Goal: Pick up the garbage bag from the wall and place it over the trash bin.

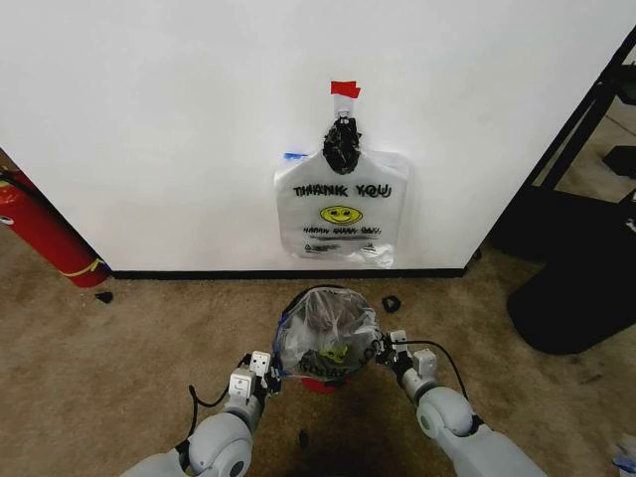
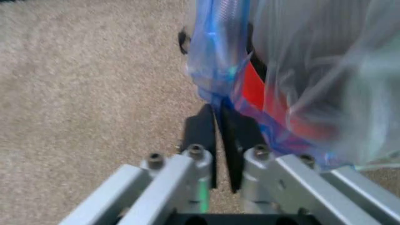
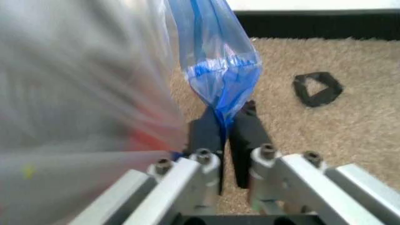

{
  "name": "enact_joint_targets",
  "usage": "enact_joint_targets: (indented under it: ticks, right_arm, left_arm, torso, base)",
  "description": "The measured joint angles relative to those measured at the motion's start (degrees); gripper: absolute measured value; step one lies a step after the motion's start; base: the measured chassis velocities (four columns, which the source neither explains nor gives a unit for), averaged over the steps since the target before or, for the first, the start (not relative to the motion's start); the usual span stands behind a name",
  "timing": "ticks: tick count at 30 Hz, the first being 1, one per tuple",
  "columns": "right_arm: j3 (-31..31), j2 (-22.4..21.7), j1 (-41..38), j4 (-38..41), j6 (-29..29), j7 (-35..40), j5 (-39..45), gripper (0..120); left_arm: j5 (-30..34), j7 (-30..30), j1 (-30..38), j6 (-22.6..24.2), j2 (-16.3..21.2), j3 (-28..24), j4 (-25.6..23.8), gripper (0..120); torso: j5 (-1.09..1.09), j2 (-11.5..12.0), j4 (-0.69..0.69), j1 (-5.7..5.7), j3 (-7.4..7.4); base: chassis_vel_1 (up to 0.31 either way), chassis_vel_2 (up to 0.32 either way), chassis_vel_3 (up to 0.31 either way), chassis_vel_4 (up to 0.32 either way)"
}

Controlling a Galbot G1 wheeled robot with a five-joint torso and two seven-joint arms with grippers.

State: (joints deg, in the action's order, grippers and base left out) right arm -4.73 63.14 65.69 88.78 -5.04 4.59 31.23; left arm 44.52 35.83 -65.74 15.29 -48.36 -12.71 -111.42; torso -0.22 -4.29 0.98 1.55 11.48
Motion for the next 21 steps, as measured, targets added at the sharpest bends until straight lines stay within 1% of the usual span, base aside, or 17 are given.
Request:
enact_joint_targets:
  ticks: [1, 2, 7, 8, 9, 13, 15, 16, 18, 21]
  right_arm:
    - [-0.59, -0.13, 0.92, 0.79, 0.24, -0.01, -0.05, 12]
    - [-0.59, -0.13, 0.92, 0.79, 0.24, -0.01, -0.05, 12]
    - [-3.77, -0.63, 5.84, 3.74, 2.26, -1.87, -2.29, 33]
    - [-4.37, -0.63, 6.71, 4.23, 2.83, -2.14, -2.75, 36]
    - [-4.37, -0.63, 6.71, 4.23, 2.83, -2.14, -2.75, 36]
    - [-7.86, -0.48, 10.72, 6.54, 6.09, -3.28, -5.81, 55]
    - [-9.48, -0.36, 12.15, 7.65, 7.90, -3.78, -7.06, 62]
    - [-9.48, -0.36, 12.15, 7.65, 7.90, -3.78, -7.06, 62]
    - [-11.10, -0.21, 13.77, 9.26, 9.75, -4.24, -8.14, 72]
    - [-13.29, 0.04, 15.93, 11.83, 12.29, -4.86, -9.70, 84]
  left_arm:
    - [-0.54, 0.00, -0.96, -0.04, 0.24, 0.73, -0.84, 15]
    - [-0.54, 0.00, -0.96, -0.04, 0.24, 0.73, -0.84, 15]
    - [-3.25, 0.04, -4.81, -0.56, 0.98, 3.55, -3.59, 36]
    - [-3.43, 0.08, -5.60, -0.59, 1.02, 4.30, -3.98, 39]
    - [-3.43, 0.08, -5.60, -0.59, 1.02, 4.30, -3.98, 39]
    - [-4.76, 0.02, -9.24, -1.15, 1.65, 8.01, -6.87, 58]
    - [-5.61, -0.04, -11.19, -1.51, 1.93, 9.71, -8.68, 65]
    - [-5.61, -0.04, -11.19, -1.51, 1.93, 9.71, -8.68, 65]
    - [-7.17, -0.09, -13.50, -2.24, 2.14, 11.27, -10.46, 74]
    - [-9.85, -0.32, -16.54, -3.94, 2.23, 13.03, -12.82, 86]
  torso:
    - [0.00, 0.00, 0.01, 0.00, 0.00]
    - [0.00, 0.00, 0.01, 0.00, 0.00]
    - [0.00, 0.00, 0.02, 0.00, -0.01]
    - [0.00, 0.00, 0.02, 0.00, 0.00]
    - [0.00, 0.00, 0.02, 0.00, 0.00]
    - [0.01, 0.00, 0.01, 0.00, -0.01]
    - [0.00, 0.00, 0.01, -0.01, -0.01]
    - [0.00, 0.00, 0.01, -0.01, -0.01]
    - [0.01, 0.00, 0.00, 0.00, -0.01]
    - [0.00, 0.00, 0.00, 0.00, -0.01]
  base:
    - [0.000, 0.000, 0.000, 0.000]
    - [0.000, 0.000, 0.000, 0.000]
    - [0.000, 0.000, 0.000, 0.000]
    - [0.000, 0.000, 0.000, 0.000]
    - [0.000, 0.000, 0.000, 0.000]
    - [0.000, 0.000, 0.000, 0.000]
    - [0.000, 0.000, 0.000, 0.000]
    - [0.000, 0.000, 0.000, 0.000]
    - [0.000, 0.000, 0.000, 0.000]
    - [0.000, 0.000, 0.000, 0.000]
